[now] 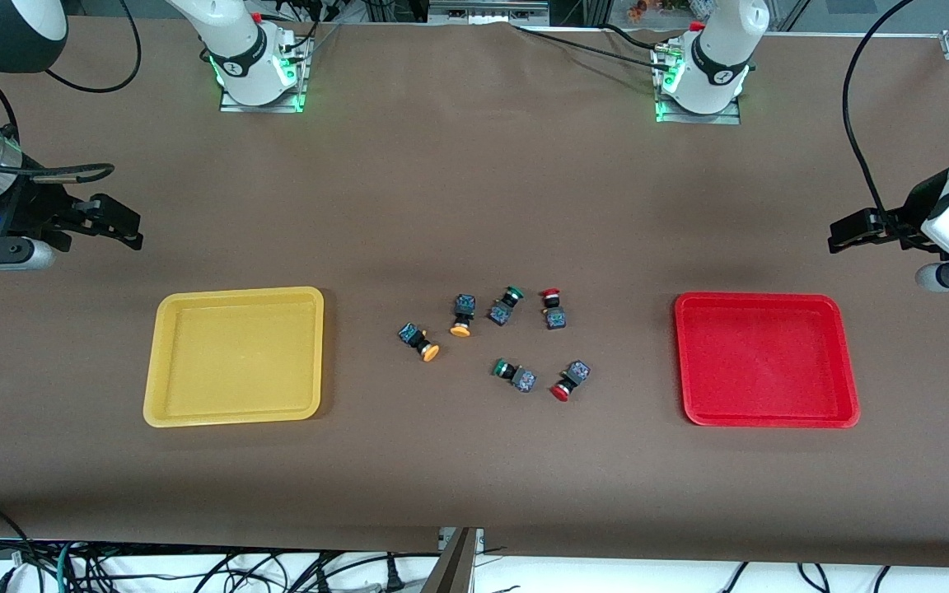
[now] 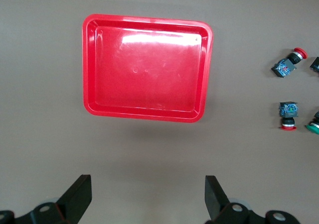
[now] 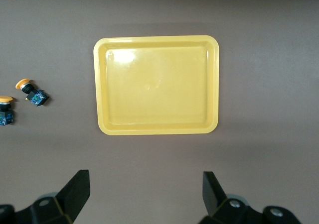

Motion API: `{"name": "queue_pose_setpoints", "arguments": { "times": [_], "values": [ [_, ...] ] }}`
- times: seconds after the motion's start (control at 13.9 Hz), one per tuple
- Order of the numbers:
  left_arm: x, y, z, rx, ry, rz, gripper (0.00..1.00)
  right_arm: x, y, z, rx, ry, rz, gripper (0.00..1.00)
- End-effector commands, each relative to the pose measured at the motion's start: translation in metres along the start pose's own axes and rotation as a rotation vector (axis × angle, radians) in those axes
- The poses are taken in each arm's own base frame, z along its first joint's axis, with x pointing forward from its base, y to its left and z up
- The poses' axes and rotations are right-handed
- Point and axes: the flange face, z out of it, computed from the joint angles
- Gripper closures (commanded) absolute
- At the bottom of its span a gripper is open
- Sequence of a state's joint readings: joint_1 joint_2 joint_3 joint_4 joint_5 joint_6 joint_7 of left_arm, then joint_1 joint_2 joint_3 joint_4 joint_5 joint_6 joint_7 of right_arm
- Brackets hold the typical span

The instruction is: Place red and yellow buttons in trays

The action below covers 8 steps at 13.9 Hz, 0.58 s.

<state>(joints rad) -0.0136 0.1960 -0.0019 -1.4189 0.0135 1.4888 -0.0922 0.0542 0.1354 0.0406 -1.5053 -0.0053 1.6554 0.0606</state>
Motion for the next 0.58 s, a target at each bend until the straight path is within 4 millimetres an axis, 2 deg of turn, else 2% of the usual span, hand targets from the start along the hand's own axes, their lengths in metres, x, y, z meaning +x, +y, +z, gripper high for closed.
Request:
{"name": "queue_pose_setpoints", "arguments": {
  "times": [0.0,0.51],
  "values": [
    [0.0028,0.0008,-0.0048,-0.028,-0.008,0.001,0.00,-0.0026,0.0013,-0.0053,0.014,-0.002,0.005,0.00],
    [0.0041,0.0026,-0.0029,-0.026,-0.011,0.003,0.00,-0.0004,-0.0001,-0.0061,0.011,0.008,0.003,0.00]
  ]
}}
